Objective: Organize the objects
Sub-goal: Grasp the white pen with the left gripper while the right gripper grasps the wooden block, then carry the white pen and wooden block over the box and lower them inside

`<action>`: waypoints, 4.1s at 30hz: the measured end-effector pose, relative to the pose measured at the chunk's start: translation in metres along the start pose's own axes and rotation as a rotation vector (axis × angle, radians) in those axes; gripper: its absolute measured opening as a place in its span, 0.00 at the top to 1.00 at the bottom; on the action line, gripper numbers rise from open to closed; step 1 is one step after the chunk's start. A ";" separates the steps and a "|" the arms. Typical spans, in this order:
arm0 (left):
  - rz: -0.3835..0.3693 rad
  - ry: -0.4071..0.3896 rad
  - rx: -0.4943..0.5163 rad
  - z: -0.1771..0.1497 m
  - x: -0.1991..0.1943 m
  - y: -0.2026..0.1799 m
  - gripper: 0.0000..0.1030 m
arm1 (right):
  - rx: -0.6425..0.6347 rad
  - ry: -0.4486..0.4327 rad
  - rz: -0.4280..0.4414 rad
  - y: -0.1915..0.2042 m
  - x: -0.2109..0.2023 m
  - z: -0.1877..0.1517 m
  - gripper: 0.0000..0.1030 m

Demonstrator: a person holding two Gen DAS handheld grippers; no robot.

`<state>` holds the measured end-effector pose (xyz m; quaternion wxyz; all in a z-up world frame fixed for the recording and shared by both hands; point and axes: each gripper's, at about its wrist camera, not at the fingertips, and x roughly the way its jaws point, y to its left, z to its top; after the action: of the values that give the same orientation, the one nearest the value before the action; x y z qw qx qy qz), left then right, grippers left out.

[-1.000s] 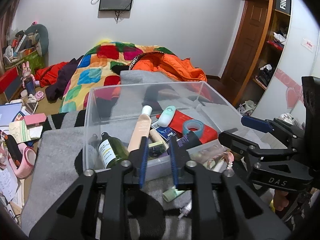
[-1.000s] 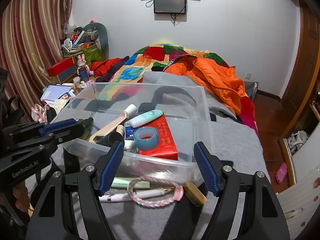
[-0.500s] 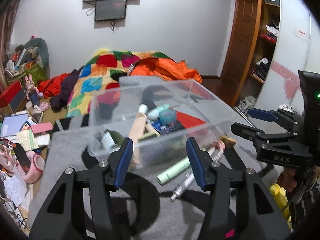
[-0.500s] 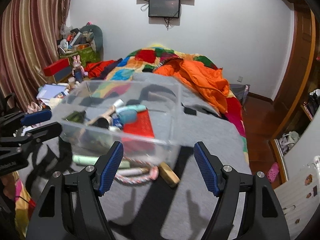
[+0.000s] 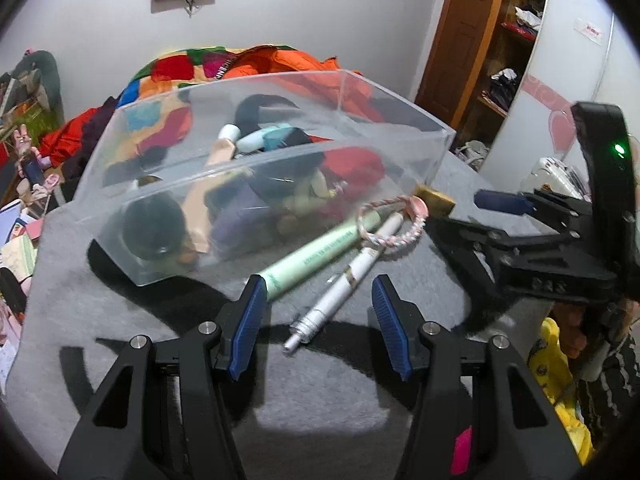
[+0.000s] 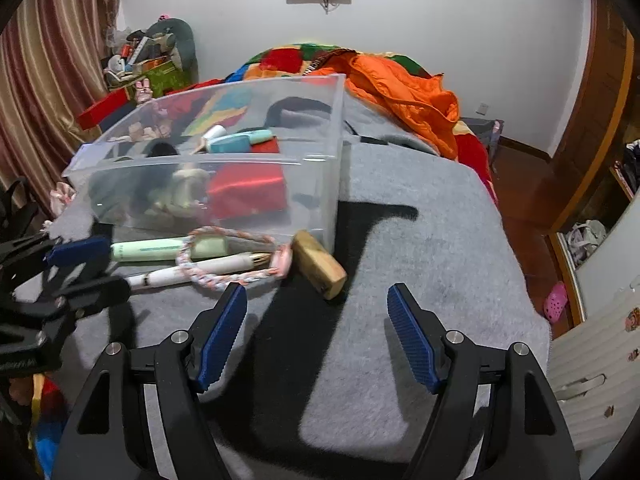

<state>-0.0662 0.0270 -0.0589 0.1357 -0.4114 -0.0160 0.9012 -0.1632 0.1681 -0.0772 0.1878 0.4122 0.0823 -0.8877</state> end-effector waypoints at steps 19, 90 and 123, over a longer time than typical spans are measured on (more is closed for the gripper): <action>-0.045 0.038 0.027 -0.007 0.010 -0.004 0.81 | -0.009 0.023 0.029 -0.001 0.016 0.000 0.89; -0.004 -0.247 -0.062 0.064 -0.088 0.024 0.90 | 0.048 0.019 0.028 0.005 -0.010 -0.015 0.75; 0.052 -0.171 -0.158 0.114 -0.024 0.062 0.90 | -0.009 -0.214 0.060 0.033 -0.048 0.058 0.79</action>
<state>-0.1505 -0.0294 0.0250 0.0778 -0.3425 -0.0877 0.9322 -0.1625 0.1337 -0.0023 0.2238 0.3167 0.0532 -0.9202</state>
